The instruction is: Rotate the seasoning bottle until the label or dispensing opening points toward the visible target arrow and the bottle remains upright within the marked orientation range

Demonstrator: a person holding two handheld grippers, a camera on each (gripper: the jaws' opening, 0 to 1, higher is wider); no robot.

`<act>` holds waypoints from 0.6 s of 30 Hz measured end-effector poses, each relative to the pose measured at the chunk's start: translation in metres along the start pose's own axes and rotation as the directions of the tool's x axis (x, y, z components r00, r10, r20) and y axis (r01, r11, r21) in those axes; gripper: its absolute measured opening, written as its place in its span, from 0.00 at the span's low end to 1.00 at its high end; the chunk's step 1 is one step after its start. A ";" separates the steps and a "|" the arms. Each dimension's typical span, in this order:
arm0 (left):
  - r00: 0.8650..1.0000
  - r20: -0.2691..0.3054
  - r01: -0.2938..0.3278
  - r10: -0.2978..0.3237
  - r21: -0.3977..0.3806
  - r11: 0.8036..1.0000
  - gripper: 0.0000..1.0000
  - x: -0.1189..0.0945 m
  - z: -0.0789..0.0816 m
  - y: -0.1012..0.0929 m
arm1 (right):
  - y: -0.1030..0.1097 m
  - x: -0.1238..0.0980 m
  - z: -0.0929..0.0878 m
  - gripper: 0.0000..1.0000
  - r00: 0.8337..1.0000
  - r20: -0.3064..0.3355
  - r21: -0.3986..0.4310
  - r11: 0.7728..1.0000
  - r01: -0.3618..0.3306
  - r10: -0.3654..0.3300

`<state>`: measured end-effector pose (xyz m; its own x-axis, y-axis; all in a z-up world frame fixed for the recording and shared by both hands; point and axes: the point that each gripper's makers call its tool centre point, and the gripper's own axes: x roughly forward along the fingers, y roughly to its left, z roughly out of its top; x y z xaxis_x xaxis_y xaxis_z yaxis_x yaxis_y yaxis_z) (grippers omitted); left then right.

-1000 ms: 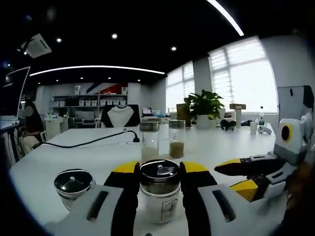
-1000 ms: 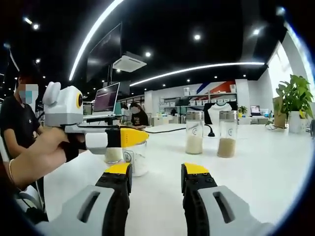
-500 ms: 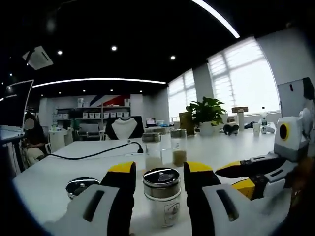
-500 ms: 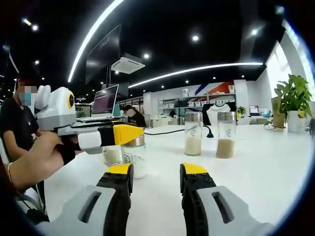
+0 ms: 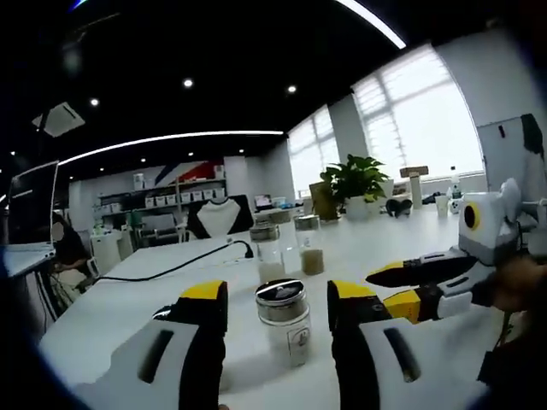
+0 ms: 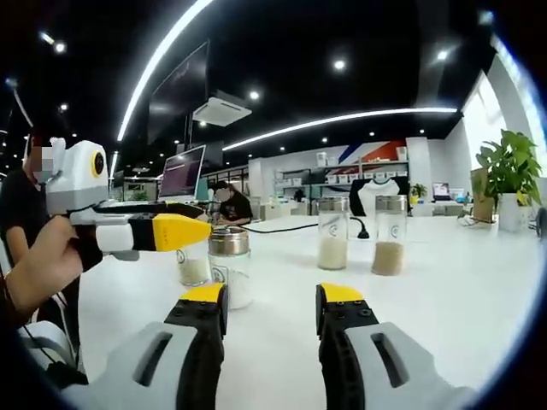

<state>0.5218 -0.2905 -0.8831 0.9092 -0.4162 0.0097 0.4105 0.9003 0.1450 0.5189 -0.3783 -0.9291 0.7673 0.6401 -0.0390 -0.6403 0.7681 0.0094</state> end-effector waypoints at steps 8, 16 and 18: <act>0.998 -0.037 -0.055 0.055 -0.011 0.998 0.49 -0.013 -0.018 -0.007 | -0.004 -0.010 0.017 0.41 0.999 0.015 -0.079 0.996 0.038 -0.037; 0.995 -0.074 -0.066 0.064 -0.030 0.997 0.49 -0.014 -0.031 -0.004 | -0.011 -0.016 0.029 0.46 0.999 0.022 -0.067 0.997 0.037 -0.036; 0.995 -0.083 -0.065 0.062 -0.034 0.997 0.49 -0.011 -0.033 -0.002 | -0.014 -0.017 0.031 0.46 0.999 0.025 -0.069 0.997 0.042 -0.041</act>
<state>0.5131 -0.2838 -0.9160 0.9355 -0.3475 -0.0640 0.3527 0.9292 0.1105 0.5160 -0.3996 -0.8971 0.7933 0.6087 -0.0142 -0.6083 0.7913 -0.0614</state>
